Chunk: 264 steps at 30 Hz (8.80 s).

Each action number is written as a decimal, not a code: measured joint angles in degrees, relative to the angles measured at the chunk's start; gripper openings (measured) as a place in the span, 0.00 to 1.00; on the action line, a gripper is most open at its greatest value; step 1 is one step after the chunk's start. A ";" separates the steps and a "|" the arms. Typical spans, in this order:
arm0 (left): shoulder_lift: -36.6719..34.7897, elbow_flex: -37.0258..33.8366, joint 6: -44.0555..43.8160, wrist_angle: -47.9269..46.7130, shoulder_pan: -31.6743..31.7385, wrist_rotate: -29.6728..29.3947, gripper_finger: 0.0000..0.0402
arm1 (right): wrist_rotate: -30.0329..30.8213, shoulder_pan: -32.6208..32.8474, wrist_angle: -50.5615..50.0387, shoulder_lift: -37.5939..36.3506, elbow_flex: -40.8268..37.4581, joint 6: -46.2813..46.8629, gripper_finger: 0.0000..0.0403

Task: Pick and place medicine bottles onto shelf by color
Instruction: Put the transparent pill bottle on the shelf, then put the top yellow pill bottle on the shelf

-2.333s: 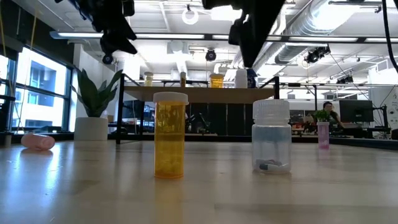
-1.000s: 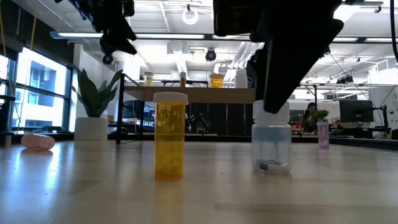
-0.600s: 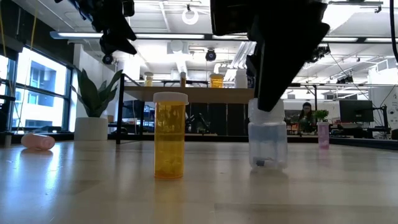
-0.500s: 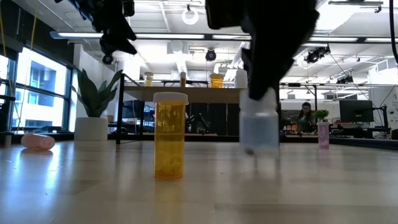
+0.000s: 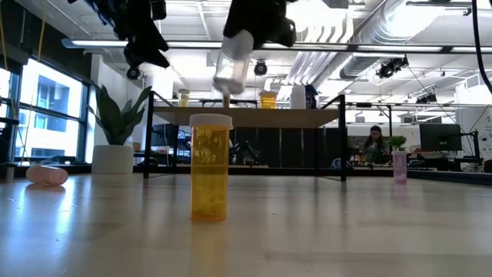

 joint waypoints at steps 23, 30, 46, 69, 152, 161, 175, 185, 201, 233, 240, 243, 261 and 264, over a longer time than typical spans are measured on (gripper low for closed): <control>0.07 0.00 0.04 6.39 0.07 -3.65 0.54 | 0.00 -23.33 -19.84 0.00 23.72 -12.78 0.31; 0.07 0.00 1.50 8.07 0.13 -12.75 0.54 | -1.01 -31.61 -20.69 0.02 23.67 -15.82 0.31; 0.07 0.00 1.13 11.22 0.15 -22.91 0.54 | -9.79 -41.09 -24.60 1.63 22.94 -25.78 0.31; 0.07 0.00 -1.61 11.11 0.24 -23.79 0.54 | -10.22 -39.80 -29.27 5.42 22.94 -34.19 0.31; 13.58 0.02 -109.88 -24.56 -54.38 -26.94 0.54 | 1.77 -39.43 -27.98 5.70 31.95 -30.70 0.55; 20.02 0.02 -124.84 -24.70 -57.10 -22.98 0.54 | 1.77 -39.43 -27.85 5.70 31.95 -33.36 0.55; 28.93 0.02 -129.71 -24.73 -58.05 -16.45 0.54 | 1.75 -39.43 -26.95 5.70 31.95 -37.16 0.55; 35.28 0.02 -130.16 -24.79 -55.88 -15.43 0.54 | 1.75 -39.43 -26.43 5.70 31.95 -39.25 0.55; 40.75 0.02 -129.85 -24.38 -52.26 -13.86 0.54 | 1.75 -39.43 -26.39 5.73 31.95 -40.69 0.55; 43.91 0.07 -125.79 -21.51 -54.41 -14.26 0.28 | 1.75 -39.43 -25.78 5.73 31.95 -40.65 0.55; 43.61 0.00 -121.16 -20.92 -55.01 -14.59 0.23 | 1.73 -39.43 -25.78 5.73 31.95 -38.74 0.55; 43.58 0.30 -117.89 -20.75 -55.06 -15.15 0.23 | 1.73 -39.43 -25.78 5.73 31.95 -38.23 0.55; 40.82 3.30 -92.86 -16.81 -54.95 -17.90 0.22 | -4.11 -35.79 -28.38 5.75 31.95 -36.60 0.55; 38.72 3.30 -88.62 -16.69 -54.70 -19.85 0.22 | -6.81 -35.03 -28.85 5.75 31.95 -36.55 0.55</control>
